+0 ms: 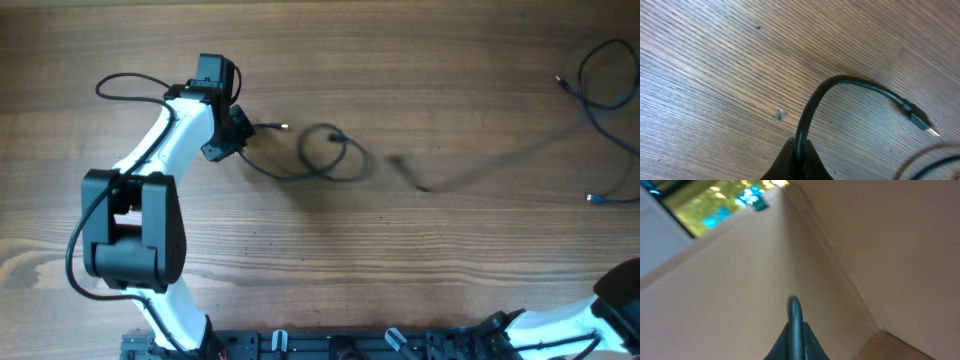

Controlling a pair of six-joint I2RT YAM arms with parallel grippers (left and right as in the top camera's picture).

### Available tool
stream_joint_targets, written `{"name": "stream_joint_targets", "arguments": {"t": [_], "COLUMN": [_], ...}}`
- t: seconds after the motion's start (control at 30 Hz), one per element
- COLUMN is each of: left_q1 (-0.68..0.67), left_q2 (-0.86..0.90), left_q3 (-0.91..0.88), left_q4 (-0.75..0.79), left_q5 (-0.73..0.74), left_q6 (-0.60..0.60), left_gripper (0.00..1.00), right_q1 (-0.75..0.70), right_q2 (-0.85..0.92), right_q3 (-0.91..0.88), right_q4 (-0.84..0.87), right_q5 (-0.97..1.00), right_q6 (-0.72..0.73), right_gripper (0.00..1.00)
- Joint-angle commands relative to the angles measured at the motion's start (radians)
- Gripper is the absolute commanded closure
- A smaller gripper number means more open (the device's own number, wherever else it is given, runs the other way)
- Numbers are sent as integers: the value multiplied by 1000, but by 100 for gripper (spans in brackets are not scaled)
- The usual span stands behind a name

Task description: Untangle cables

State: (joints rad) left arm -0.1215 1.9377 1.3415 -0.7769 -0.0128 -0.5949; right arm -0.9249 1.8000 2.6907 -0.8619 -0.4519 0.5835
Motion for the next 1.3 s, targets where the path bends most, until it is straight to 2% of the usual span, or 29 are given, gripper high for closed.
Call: {"name": "stream_joint_targets", "arguments": {"t": [0.0, 0.3, 0.67, 0.7, 0.73, 0.77, 0.8, 0.83, 0.87, 1.03, 1.2, 1.27], "left_q1": [0, -1, -1, -1, -1, -1, -1, -2, -4, -49, -123, -157], "left_q2": [31, 33, 33, 33, 33, 33, 33, 33, 32, 26, 26, 26], "left_q3": [-3, -3, -3, -3, -3, -3, -3, -3, -3, -2, -2, -2], "left_q4": [10, 32, 32, 33, 34, 37, 41, 48, 58, 130, 185, 208], "left_q5": [-64, -63, -32, -16, -6, 2, 10, 26, 61, 316, 539, 574], "left_q6": [12, 12, 12, 12, 14, 16, 21, 39, 68, 179, 192, 192], "left_gripper": [96, 96, 96, 96, 96, 96, 96, 96, 96, 96, 96, 96], "right_q1": [24, 85, 114, 117, 122, 126, 132, 139, 146, 233, 371, 433], "right_q2": [59, 153, 371, 390, 403, 409, 411, 410, 408, 406, 406, 406], "right_q3": [4, 3, 3, 3, 3, 3, 3, 4, 4, 4, 4, 4], "right_q4": [-28, -48, -402, -441, -469, -484, -505, -515, -522, -603, -668, -681], "right_q5": [120, 170, 165, 163, 162, 158, 150, 129, 85, -190, -219, -219], "right_q6": [-183, -266, -288, -289, -291, -296, -298, -312, -344, -514, -587, -607], "right_gripper": [96, 96, 95, 82, 56, 36, 23, 16, 1, 0, 1, 0]}}
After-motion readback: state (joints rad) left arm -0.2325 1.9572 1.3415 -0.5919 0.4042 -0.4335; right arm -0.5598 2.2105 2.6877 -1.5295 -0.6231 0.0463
